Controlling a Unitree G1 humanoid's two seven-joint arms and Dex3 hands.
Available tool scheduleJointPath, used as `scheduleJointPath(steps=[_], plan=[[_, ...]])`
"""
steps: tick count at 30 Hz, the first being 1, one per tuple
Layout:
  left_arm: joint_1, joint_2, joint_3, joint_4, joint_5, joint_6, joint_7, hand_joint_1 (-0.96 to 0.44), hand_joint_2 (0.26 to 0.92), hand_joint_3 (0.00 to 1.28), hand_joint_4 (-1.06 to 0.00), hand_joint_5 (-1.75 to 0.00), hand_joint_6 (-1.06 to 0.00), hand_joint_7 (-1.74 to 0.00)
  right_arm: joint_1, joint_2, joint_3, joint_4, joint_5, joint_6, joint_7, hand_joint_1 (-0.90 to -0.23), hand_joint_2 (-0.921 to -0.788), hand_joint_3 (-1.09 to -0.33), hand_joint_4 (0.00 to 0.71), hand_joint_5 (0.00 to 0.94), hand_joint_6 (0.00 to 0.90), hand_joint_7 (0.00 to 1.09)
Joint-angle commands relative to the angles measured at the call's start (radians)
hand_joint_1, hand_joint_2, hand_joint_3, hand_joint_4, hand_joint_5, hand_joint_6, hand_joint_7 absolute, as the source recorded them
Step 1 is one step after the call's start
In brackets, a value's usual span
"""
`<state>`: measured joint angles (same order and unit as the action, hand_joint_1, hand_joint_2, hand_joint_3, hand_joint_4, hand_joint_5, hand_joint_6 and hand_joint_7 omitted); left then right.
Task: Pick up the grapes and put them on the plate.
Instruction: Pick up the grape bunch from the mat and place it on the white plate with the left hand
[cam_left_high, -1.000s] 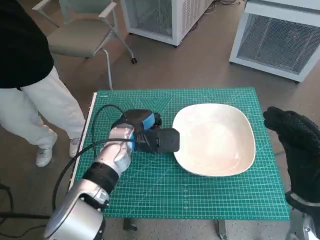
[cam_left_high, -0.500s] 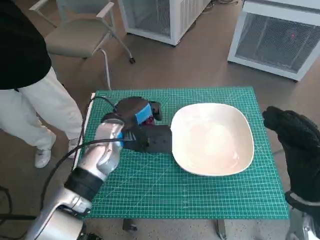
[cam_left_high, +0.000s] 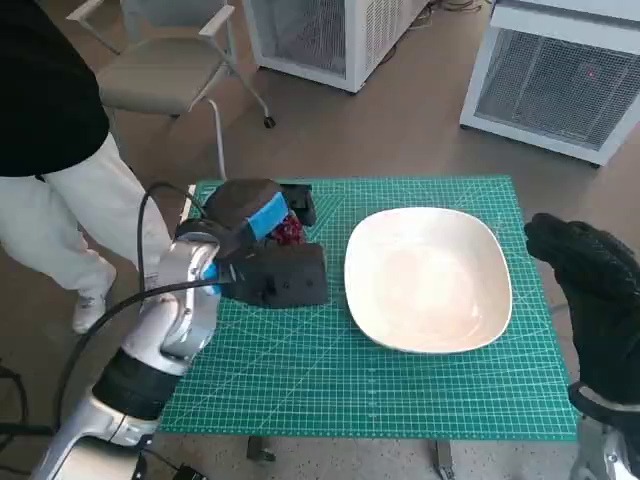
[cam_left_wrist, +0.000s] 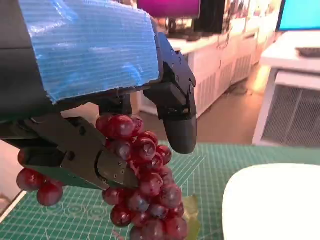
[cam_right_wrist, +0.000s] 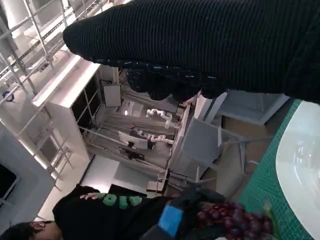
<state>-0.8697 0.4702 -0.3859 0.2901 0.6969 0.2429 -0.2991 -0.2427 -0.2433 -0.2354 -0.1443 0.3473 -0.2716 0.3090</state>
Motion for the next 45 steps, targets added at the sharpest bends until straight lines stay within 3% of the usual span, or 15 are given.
scheduleJointPath(steps=[1, 5, 12, 15, 19, 22, 34, 39, 42, 45], plan=[[0.025, 0.021, 0.023, -0.067, 0.003, -0.007, -0.013, 0.0, 0.92, 0.09, -0.6, -1.4, -0.71, -0.93, 0.01, 0.003, 0.003, 0.015, -0.011, 0.006, -0.004, -0.624, -0.921, -0.676, 0.352, 0.013, -0.001, 0.69], [0.035, 0.028, 0.03, -0.094, 0.008, -0.013, -0.013, 0.0, 0.921, 0.13, -0.56, -1.33, -0.61, -1.16, 0.007, 0.002, 0.003, 0.019, -0.011, 0.004, -0.002, -0.624, -0.921, -0.675, 0.353, 0.014, -0.001, 0.68], [0.04, 0.03, 0.035, -0.119, 0.015, -0.026, -0.005, 0.0, 0.92, 0.16, -0.55, -1.31, -0.56, -1.26, 0.005, 0.001, 0.002, 0.023, -0.008, 0.003, 0.002, -0.622, -0.921, -0.675, 0.352, 0.014, -0.001, 0.68], [0.029, 0.02, 0.03, -0.113, 0.021, -0.03, -0.002, 0.0, 0.912, 0.16, -0.56, -1.3, -0.58, -1.23, 0.005, 0.002, 0.001, 0.026, -0.007, -0.002, 0.004, -0.622, -0.921, -0.675, 0.352, 0.014, -0.001, 0.68], [0.004, 0.002, 0.021, -0.098, 0.028, -0.026, -0.006, 0.0, 0.897, 0.16, -0.53, -1.45, -0.71, -0.96, 0.005, 0.002, 0.001, 0.03, -0.009, -0.008, 0.003, -0.621, -0.921, -0.675, 0.353, 0.014, -0.001, 0.68], [-0.022, -0.018, 0.01, -0.1, 0.038, -0.021, -0.015, 0.0, 0.898, 0.14, -0.54, -1.48, -0.75, -0.88, 0.006, 0.002, 0.002, 0.03, -0.009, -0.009, 0.002, -0.621, -0.921, -0.676, 0.352, 0.014, -0.001, 0.68], [-0.064, -0.054, 0.002, -0.121, 0.062, -0.012, -0.05, 0.0, 0.92, 0.09, -0.59, -1.43, -0.72, -0.9, 0.008, 0.001, 0.001, 0.027, -0.008, -0.007, 0.002, -0.621, -0.921, -0.676, 0.352, 0.015, -0.001, 0.68], [-0.254, -0.147, -0.02, -0.138, 0.031, -0.035, -0.123, 0.0, 0.921, 0.1, -0.59, -1.34, -0.67, -1.05, 0.009, 0.004, 0.001, 0.028, -0.01, -0.008, -0.003, -0.618, -0.921, -0.677, 0.351, 0.014, -0.001, 0.68], [-0.309, -0.182, -0.027, -0.111, 0.026, -0.055, -0.122, 0.0, 0.895, 0.18, -0.53, -1.43, -0.67, -1.05, 0.013, 0.008, 0.001, 0.026, -0.01, -0.011, -0.004, -0.617, -0.921, -0.678, 0.351, 0.014, -0.001, 0.68], [-0.343, -0.214, -0.037, -0.07, 0.03, -0.066, -0.111, 0.0, 0.786, 0.43, -0.48, -1.5, -0.6, -1.18, 0.018, 0.01, 0.001, 0.024, -0.009, -0.015, -0.003, -0.617, -0.921, -0.678, 0.351, 0.015, -0.001, 0.68]])
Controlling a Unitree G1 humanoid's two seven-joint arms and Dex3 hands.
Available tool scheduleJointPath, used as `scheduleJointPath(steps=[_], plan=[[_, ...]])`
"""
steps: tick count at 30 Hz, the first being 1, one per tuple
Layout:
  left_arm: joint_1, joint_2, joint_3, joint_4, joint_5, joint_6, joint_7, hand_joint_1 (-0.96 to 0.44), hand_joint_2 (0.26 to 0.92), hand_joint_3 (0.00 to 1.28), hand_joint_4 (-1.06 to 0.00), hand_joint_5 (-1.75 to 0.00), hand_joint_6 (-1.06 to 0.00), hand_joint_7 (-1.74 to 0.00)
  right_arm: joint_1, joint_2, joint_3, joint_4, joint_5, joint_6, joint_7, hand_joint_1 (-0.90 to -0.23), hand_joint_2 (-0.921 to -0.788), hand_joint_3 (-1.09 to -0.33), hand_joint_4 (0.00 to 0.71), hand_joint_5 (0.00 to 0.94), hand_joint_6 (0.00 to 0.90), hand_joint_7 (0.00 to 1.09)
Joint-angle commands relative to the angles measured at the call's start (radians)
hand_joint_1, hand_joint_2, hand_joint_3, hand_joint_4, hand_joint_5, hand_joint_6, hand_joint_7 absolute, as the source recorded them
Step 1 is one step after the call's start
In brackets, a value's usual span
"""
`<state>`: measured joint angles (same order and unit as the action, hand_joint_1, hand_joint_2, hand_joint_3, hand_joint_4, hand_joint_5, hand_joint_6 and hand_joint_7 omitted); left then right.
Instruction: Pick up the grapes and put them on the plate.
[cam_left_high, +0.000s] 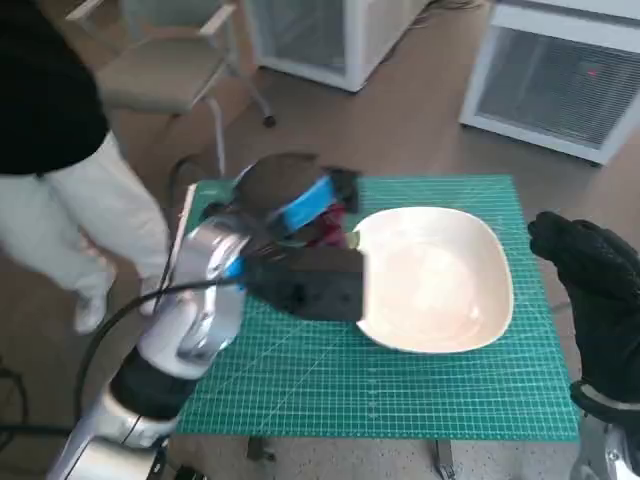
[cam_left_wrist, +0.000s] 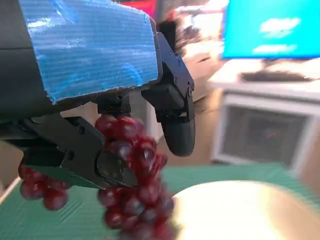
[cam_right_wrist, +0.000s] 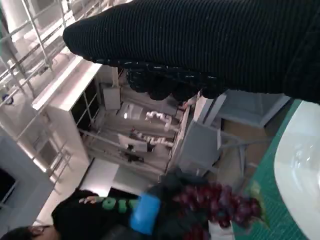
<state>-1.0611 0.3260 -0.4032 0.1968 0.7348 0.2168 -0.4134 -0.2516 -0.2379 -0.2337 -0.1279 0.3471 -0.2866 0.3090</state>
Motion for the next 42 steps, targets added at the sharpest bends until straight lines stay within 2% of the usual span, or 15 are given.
scheduleJointPath(steps=[1, 4, 7, 13, 20, 24, 31, 42], plan=[[-0.162, -0.08, -0.023, 0.038, -0.007, -0.041, 0.007, 0.0, 0.755, 0.51, -0.47, -1.5, -0.55, -1.28, 0.028, 0.006, -0.001, 0.007, -0.008, 0.0, -0.003, -0.617, -0.921, -0.677, 0.351, 0.015, -0.001, 0.68], [-0.193, -0.113, -0.032, 0.081, -0.004, -0.039, 0.015, 0.0, 0.691, 0.66, -0.45, -1.52, -0.48, -1.43, 0.032, 0.006, -0.003, 0.001, -0.006, 0.001, -0.003, -0.617, -0.921, -0.677, 0.351, 0.015, -0.001, 0.68], [-0.218, -0.145, -0.042, 0.117, 0.002, -0.029, 0.022, 0.0, 0.655, 0.71, -0.46, -1.51, -0.48, -1.45, 0.035, 0.006, -0.006, -0.006, -0.002, 0.006, -0.004, -0.617, -0.921, -0.678, 0.35, 0.014, -0.001, 0.68], [-0.237, -0.19, -0.051, 0.152, 0.007, -0.007, 0.037, 0.0, 0.584, 0.77, -0.54, -1.45, -0.55, -1.41, 0.041, 0.008, -0.009, -0.021, 0.001, 0.014, -0.01, -0.62, -0.921, -0.681, 0.347, 0.013, -0.001, 0.69], [-0.234, -0.218, -0.055, 0.145, 0.004, 0.014, 0.035, 0.0, 0.573, 0.75, -0.59, -1.4, -0.59, -1.37, 0.046, 0.014, -0.008, -0.027, 0.001, 0.012, -0.018, -0.623, -0.921, -0.68, 0.347, 0.014, -0.001, 0.7], [-0.233, -0.225, -0.055, 0.15, -0.008, 0.011, 0.029, 0.0, 0.577, 0.75, -0.58, -1.41, -0.58, -1.38, 0.046, 0.017, -0.007, -0.026, 0.0, 0.011, -0.022, -0.62, -0.921, -0.679, 0.346, 0.014, -0.001, 0.7], [-0.238, -0.234, -0.068, 0.18, -0.012, 0.0, 0.024, 0.0, 0.624, 0.73, -0.51, -1.46, -0.52, -1.43, 0.048, 0.021, -0.005, -0.024, -0.005, 0.006, -0.026, -0.618, -0.921, -0.678, 0.346, 0.014, -0.001, 0.7], [-0.237, -0.241, -0.081, 0.212, -0.005, -0.006, 0.03, 0.0, 0.773, 0.54, -0.42, -1.5, -0.42, -1.46, 0.053, 0.025, -0.005, -0.027, -0.008, 0.003, -0.029, -0.618, -0.921, -0.678, 0.346, 0.015, -0.001, 0.7]])
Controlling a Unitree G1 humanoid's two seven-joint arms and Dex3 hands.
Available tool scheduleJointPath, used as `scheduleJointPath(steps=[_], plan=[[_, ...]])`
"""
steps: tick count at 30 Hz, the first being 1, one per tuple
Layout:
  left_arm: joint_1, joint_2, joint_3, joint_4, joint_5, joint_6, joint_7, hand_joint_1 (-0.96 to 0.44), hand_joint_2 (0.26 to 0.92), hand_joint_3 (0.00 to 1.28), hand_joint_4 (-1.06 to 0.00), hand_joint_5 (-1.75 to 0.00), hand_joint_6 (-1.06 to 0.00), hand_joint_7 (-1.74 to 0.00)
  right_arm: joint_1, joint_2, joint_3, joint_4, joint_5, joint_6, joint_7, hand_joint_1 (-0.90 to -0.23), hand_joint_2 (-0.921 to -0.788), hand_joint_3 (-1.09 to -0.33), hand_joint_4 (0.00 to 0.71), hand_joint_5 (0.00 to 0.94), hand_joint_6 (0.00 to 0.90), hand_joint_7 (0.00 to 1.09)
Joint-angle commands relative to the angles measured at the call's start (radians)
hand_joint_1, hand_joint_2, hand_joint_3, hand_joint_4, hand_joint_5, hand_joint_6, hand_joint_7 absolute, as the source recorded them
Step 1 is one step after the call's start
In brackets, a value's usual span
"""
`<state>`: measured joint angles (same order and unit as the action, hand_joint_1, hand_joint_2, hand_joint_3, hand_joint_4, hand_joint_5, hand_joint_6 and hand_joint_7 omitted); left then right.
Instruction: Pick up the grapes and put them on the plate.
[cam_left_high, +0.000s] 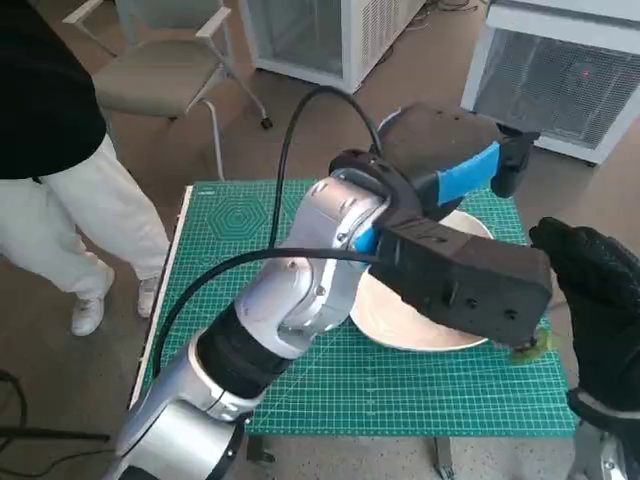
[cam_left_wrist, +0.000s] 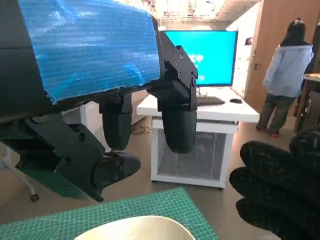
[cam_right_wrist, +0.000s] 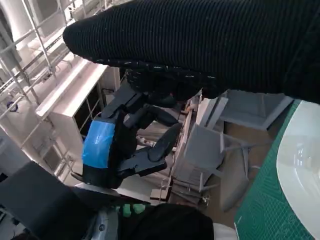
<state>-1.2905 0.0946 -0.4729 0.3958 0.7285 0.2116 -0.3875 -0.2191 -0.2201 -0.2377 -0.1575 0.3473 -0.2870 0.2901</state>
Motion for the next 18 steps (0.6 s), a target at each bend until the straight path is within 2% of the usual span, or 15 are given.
scheduleJointPath(steps=[1, 13, 18], plan=[[-0.008, -0.011, -0.013, 0.017, 0.004, 0.001, 0.006, 0.0, 0.783, 0.53, -0.42, -1.5, -0.41, -1.46, 0.021, 0.008, -0.001, 0.003, -0.01, 0.002, -0.011, -0.618, -0.921, -0.678, 0.346, 0.015, -0.001, 0.7], [-0.02, -0.018, -0.032, 0.085, 0.029, 0.008, 0.031, 0.0, 0.839, 0.47, -0.37, -1.52, -0.37, -1.49, 0.027, 0.013, 0.001, 0.002, -0.012, -0.004, -0.013, -0.618, -0.921, -0.677, 0.347, 0.016, -0.001, 0.71], [-0.024, -0.019, -0.037, 0.106, 0.032, 0.011, 0.033, 0.0, 0.904, 0.3, -0.43, -1.42, -0.43, -1.41, 0.029, 0.01, -0.001, 0.005, -0.013, -0.009, -0.013, -0.616, -0.921, -0.675, 0.348, 0.017, -0.001, 0.71]])
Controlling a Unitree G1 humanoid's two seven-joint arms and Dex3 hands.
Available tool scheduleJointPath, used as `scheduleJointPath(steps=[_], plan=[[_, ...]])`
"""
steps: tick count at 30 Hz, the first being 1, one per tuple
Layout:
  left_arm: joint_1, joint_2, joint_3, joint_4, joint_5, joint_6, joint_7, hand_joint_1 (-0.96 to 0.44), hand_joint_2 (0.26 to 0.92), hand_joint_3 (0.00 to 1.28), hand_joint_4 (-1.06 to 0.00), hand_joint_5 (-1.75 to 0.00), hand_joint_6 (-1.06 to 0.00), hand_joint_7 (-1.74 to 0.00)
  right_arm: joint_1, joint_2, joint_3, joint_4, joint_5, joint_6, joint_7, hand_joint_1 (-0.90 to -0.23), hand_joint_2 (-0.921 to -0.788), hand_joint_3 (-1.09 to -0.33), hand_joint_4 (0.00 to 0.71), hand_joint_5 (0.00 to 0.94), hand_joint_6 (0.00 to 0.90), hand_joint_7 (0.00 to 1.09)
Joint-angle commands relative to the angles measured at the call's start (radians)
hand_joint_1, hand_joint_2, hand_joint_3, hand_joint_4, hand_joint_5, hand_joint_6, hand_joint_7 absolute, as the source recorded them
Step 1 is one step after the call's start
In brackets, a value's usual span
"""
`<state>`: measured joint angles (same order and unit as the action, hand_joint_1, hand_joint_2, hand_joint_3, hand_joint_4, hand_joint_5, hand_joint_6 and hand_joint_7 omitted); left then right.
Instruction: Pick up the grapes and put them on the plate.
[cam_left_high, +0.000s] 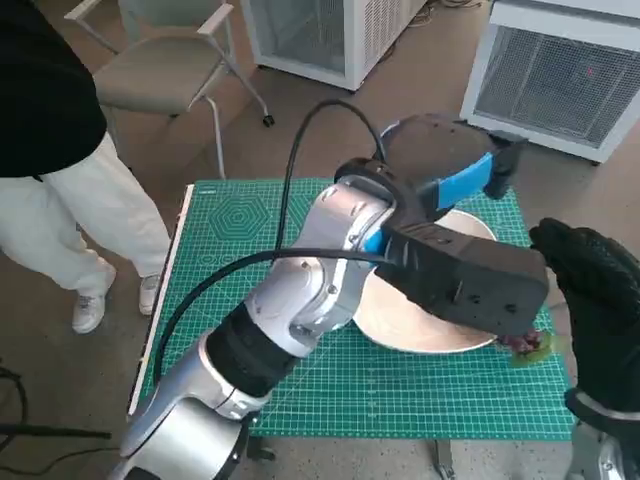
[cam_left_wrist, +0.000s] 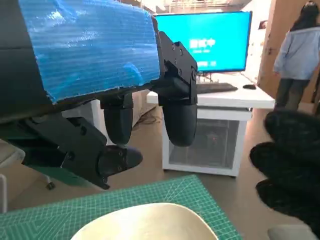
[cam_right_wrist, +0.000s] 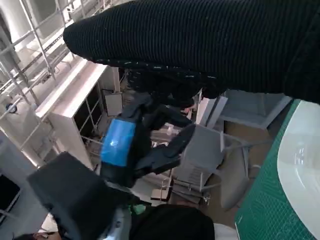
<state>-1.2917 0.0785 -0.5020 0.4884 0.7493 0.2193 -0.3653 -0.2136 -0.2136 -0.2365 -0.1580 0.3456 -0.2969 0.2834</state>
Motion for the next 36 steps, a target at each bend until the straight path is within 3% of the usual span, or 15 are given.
scheduleJointPath(steps=[1, 8, 10, 14, 16, 18, 21, 23, 25, 28, 30, 33, 36], plan=[[-0.022, -0.003, -0.008, 0.016, 0.01, 0.004, 0.012, 0.0, 0.909, 0.28, -0.44, -1.41, -0.43, -1.4, 0.024, 0.004, -0.002, 0.006, -0.012, 0.001, -0.006, -0.616, -0.921, -0.675, 0.348, 0.017, -0.001, 0.71], [-0.003, 0.01, 0.002, 0.007, -0.005, -0.007, 0.01, 0.0, 0.907, 0.27, -0.46, -1.4, -0.45, -1.38, 0.026, 0.002, -0.003, 0.004, -0.01, 0.001, -0.006, -0.612, -0.921, -0.676, 0.347, 0.017, -0.001, 0.7], [0.008, 0.017, 0.007, -0.001, -0.013, -0.014, 0.01, 0.0, 0.848, 0.37, -0.45, -1.47, -0.48, -1.33, 0.026, 0.002, -0.002, 0.005, -0.011, 0.002, -0.007, -0.612, -0.921, -0.677, 0.347, 0.017, -0.001, 0.7], [0.032, 0.035, 0.027, -0.015, -0.038, -0.036, 0.009, 0.01, 0.648, 0.7, -0.44, -1.67, -0.59, -1.2, 0.025, 0.004, 0.0, 0.008, -0.013, 0.003, -0.009, -0.611, -0.921, -0.677, 0.347, 0.017, -0.001, 0.7], [0.046, 0.044, 0.041, -0.022, -0.057, -0.053, 0.01, 0.01, 0.595, 0.77, -0.46, -1.69, -0.62, -1.18, 0.025, 0.005, 0.002, 0.009, -0.014, 0.003, -0.009, -0.611, -0.921, -0.677, 0.348, 0.018, -0.001, 0.7], [0.063, 0.053, 0.058, -0.034, -0.081, -0.072, 0.013, 0.01, 0.604, 0.75, -0.5, -1.63, -0.6, -1.21, 0.025, 0.006, 0.005, 0.009, -0.017, 0.002, -0.009, -0.612, -0.921, -0.677, 0.348, 0.018, -0.001, 0.7], [0.097, 0.067, 0.09, -0.064, -0.121, -0.099, 0.019, 0.02, 0.676, 0.63, -0.51, -1.5, -0.54, -1.28, 0.025, 0.005, 0.007, 0.007, -0.02, 0.004, -0.009, -0.613, -0.921, -0.676, 0.349, 0.019, -0.001, 0.69], [0.126, 0.076, 0.116, -0.096, -0.15, -0.114, 0.028, 0.13, 0.665, 0.65, -0.53, -1.48, -0.49, -1.09, 0.023, 0.005, 0.009, 0.007, -0.021, 0.006, -0.009, -0.613, -0.921, -0.676, 0.349, 0.019, -0.001, 0.69], [0.156, 0.084, 0.141, -0.123, -0.173, -0.129, 0.044, 0.26, 0.653, 0.64, -0.58, -1.45, -0.48, -0.75, 0.022, 0.005, 0.01, 0.007, -0.023, 0.007, -0.008, -0.613, -0.921, -0.676, 0.349, 0.019, -0.001, 0.69], [0.203, 0.099, 0.167, -0.154, -0.189, -0.16, 0.088, 0.33, 0.771, 0.43, -0.58, -1.39, -0.5, -0.42, 0.02, 0.006, 0.011, 0.01, -0.026, 0.007, -0.008, -0.613, -0.921, -0.676, 0.349, 0.019, -0.001, 0.69], [0.233, 0.113, 0.179, -0.169, -0.186, -0.182, 0.125, 0.23, 0.838, 0.31, -0.51, -1.23, -0.51, -0.31, 0.019, 0.006, 0.012, 0.012, -0.029, 0.006, -0.008, -0.613, -0.921, -0.676, 0.35, 0.02, -0.001, 0.69], [0.275, 0.136, 0.194, -0.186, -0.18, -0.216, 0.172, -0.11, 0.884, 0.14, -0.42, -0.55, -0.52, -0.19, 0.018, 0.006, 0.014, 0.013, -0.032, 0.005, -0.007, -0.611, -0.921, -0.676, 0.35, 0.02, -0.001, 0.69], [0.325, 0.156, 0.226, -0.196, -0.204, -0.267, 0.217, -0.3, 0.909, 0.08, -0.36, -0.19, -0.51, -0.13, 0.018, 0.007, 0.016, 0.012, -0.034, 0.004, -0.006, -0.609, -0.921, -0.676, 0.351, 0.021, -0.001, 0.68]])
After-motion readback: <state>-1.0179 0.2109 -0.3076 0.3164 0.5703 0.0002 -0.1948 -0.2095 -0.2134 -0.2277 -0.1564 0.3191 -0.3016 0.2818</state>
